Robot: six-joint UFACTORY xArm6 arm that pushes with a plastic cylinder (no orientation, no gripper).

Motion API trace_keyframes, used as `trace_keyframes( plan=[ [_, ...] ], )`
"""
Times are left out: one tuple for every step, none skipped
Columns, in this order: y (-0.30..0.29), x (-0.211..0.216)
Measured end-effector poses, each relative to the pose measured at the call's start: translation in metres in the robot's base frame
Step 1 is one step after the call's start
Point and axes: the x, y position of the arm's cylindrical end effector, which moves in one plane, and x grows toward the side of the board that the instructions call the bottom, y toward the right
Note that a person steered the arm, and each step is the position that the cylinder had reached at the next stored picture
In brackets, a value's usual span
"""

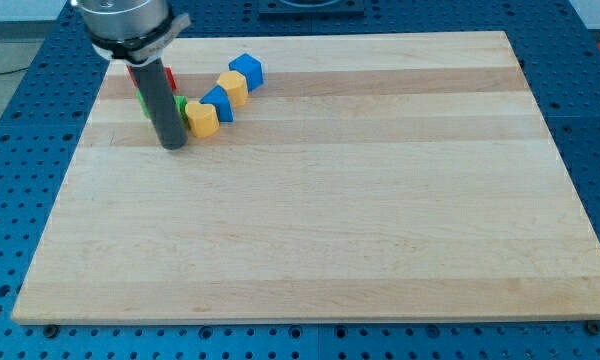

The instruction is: Move the yellow heart into the green star

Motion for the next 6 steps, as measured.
trace_keyframes(
  plan=[
    [0.008,0.002],
    [0.052,0.017],
    [0.060,0.013],
    [0.060,-0.002],
    [0.060,-0.004],
    [0.057,-0.007]
  ],
)
